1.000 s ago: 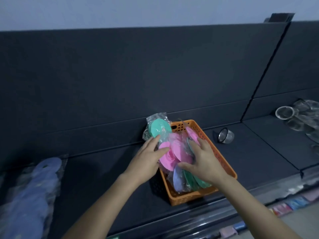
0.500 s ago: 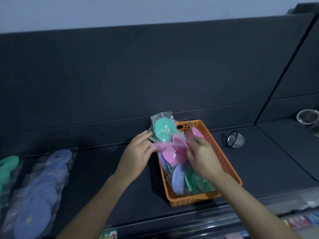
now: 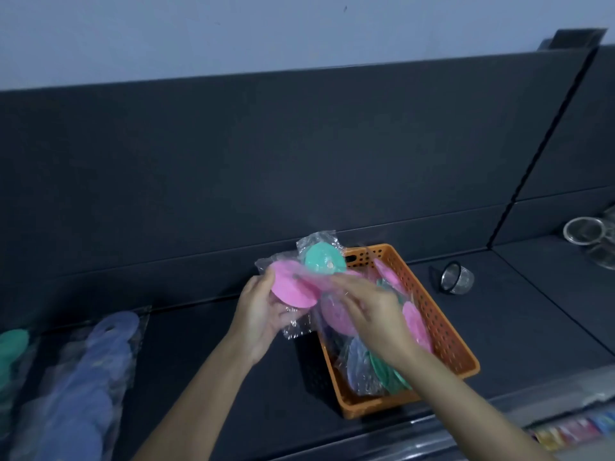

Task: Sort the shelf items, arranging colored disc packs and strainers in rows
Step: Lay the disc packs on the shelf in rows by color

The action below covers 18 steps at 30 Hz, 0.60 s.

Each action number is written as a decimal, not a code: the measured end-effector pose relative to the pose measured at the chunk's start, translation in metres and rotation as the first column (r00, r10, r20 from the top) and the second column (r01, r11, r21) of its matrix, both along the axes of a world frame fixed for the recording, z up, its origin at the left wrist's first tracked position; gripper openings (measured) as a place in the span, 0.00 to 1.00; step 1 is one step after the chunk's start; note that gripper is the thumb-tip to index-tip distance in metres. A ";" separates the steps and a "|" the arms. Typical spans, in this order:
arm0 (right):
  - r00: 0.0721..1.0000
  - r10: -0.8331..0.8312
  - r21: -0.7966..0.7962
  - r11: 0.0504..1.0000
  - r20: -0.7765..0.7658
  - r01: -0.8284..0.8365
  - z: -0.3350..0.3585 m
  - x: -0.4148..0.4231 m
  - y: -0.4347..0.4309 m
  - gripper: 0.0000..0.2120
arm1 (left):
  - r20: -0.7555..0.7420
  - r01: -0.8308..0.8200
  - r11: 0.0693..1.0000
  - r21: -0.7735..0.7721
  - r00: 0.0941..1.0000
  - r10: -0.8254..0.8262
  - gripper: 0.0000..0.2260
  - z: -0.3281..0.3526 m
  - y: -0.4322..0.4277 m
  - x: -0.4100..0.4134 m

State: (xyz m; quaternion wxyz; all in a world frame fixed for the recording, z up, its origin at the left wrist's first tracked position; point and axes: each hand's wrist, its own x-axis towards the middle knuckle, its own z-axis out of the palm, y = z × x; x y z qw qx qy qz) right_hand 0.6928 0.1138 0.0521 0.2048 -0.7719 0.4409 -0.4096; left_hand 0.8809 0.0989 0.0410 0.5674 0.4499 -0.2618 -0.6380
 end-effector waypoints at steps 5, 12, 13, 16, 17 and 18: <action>0.951 0.049 -0.123 0.988 -0.306 -0.091 -0.029 0.022 0.012 0.15 | 0.113 0.198 0.978 -0.072 0.976 -0.189 0.21 0.001 0.004 0.013; 0.967 -0.006 0.069 0.997 -0.254 0.025 -0.036 0.019 -0.006 0.25 | 0.261 -0.123 0.992 -0.010 0.958 0.121 0.15 -0.023 0.005 0.028; 0.952 -0.070 0.125 0.986 -0.297 0.112 -0.039 0.016 -0.014 0.27 | 0.272 -0.141 0.990 -0.012 0.952 0.138 0.15 -0.025 0.005 0.031; 0.902 -0.093 0.347 0.902 -0.422 0.256 -0.046 0.004 -0.030 0.40 | 0.300 -0.167 0.986 -0.011 0.940 0.163 0.14 -0.030 0.005 0.038; 0.896 -0.076 0.396 0.878 -0.437 0.267 -0.048 0.002 -0.033 0.44 | 0.300 -0.167 0.986 -0.010 0.940 0.162 0.14 -0.031 0.005 0.040; 0.889 -0.064 0.421 0.864 -0.453 0.277 -0.049 0.001 -0.035 0.47 | 0.298 -0.164 0.986 -0.008 0.941 0.159 0.14 -0.032 0.005 0.041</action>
